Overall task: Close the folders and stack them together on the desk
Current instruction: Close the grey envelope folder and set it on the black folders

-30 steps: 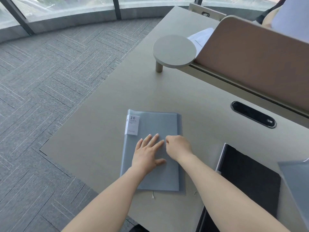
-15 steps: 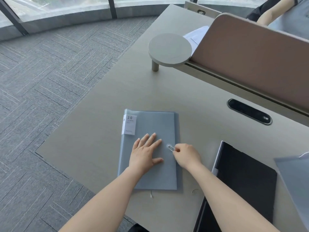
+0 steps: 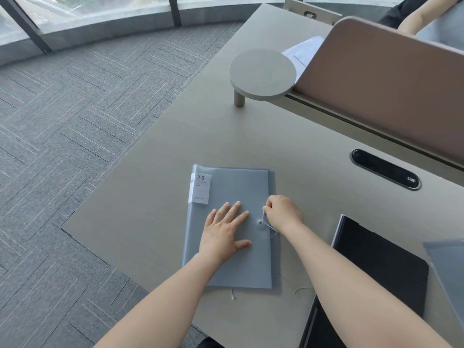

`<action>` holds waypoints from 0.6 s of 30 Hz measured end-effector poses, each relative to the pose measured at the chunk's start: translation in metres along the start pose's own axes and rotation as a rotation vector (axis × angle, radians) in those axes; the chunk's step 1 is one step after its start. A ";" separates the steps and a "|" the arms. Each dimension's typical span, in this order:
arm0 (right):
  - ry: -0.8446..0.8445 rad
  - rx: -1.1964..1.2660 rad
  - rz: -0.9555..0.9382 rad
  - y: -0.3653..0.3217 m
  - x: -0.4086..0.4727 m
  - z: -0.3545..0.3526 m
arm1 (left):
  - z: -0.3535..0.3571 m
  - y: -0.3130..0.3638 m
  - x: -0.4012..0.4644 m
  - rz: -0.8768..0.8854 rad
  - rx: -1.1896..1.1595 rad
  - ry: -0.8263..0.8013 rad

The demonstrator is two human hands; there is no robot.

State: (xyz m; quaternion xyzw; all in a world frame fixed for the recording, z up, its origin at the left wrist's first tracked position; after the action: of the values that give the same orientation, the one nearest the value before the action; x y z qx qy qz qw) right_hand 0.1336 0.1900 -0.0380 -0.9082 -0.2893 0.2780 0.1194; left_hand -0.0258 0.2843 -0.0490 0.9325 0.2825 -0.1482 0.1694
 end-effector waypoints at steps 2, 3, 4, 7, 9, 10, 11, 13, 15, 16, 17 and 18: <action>0.013 -0.018 -0.044 -0.006 0.001 0.004 | 0.000 0.000 0.000 -0.002 0.003 -0.006; 0.027 -0.027 -0.062 -0.008 0.000 0.005 | 0.000 -0.001 0.000 -0.003 0.005 -0.009; 0.044 -0.021 -0.071 -0.008 -0.001 0.006 | 0.000 -0.001 0.000 -0.004 0.005 -0.012; 0.115 0.101 -0.011 0.004 -0.007 0.004 | -0.002 -0.002 0.001 -0.028 -0.010 -0.003; 0.177 0.174 0.060 0.017 -0.015 0.001 | -0.007 -0.007 0.000 -0.099 -0.054 0.042; 0.202 0.187 0.088 0.022 -0.019 0.000 | -0.010 -0.012 0.000 -0.153 -0.076 0.076; 0.216 0.194 0.115 0.027 -0.025 0.000 | -0.013 -0.019 -0.001 -0.210 -0.094 0.111; 0.215 0.214 0.167 0.033 -0.035 0.004 | -0.020 -0.033 -0.005 -0.335 -0.126 0.177; 0.203 0.241 0.195 0.033 -0.042 0.008 | -0.026 -0.048 -0.009 -0.470 -0.180 0.209; 0.196 0.261 0.205 0.032 -0.044 0.009 | -0.029 -0.053 -0.012 -0.534 -0.227 0.210; 0.184 0.277 0.215 0.031 -0.046 0.010 | -0.031 -0.057 -0.014 -0.595 -0.287 0.207; 0.169 0.292 0.225 0.029 -0.048 0.011 | -0.032 -0.061 -0.015 -0.648 -0.356 0.204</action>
State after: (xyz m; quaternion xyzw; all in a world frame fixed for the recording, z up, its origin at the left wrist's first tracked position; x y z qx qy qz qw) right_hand 0.1085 0.1389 -0.0370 -0.9279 -0.1314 0.2514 0.2418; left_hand -0.0670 0.3375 -0.0283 0.7609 0.5992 -0.0492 0.2440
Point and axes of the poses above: each hand's wrist, its own x-axis towards the middle knuckle, its own z-axis out of the palm, y = z × x, the point moved 5 cm from there along x, towards the middle knuckle, and after that the axes turned 8 degrees about -z, right-handed, at the moved point
